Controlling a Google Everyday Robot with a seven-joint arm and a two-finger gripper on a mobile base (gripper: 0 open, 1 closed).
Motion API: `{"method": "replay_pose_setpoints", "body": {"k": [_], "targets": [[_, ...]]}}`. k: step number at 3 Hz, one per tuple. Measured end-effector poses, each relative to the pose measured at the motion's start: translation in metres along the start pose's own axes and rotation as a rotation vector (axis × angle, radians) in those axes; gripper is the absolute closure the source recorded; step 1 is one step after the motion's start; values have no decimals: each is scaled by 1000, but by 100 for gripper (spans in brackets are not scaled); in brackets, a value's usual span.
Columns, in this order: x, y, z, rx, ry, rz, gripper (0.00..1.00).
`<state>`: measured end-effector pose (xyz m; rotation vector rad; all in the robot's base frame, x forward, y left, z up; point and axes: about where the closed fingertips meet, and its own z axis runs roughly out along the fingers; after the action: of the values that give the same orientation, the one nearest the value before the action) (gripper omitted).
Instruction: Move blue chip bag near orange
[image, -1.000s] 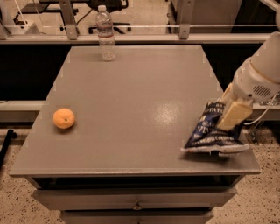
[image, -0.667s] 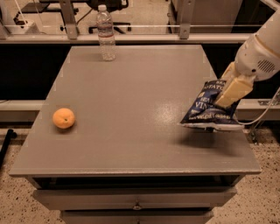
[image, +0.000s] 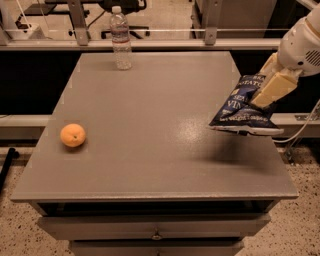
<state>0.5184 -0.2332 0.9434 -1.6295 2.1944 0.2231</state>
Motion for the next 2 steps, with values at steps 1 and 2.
{"method": "replay_pose_setpoints", "body": {"k": [1,2], "targets": [[-18,2,13,27,-43,-19,100],[-62,0,43,35,-133,-56,100]]}}
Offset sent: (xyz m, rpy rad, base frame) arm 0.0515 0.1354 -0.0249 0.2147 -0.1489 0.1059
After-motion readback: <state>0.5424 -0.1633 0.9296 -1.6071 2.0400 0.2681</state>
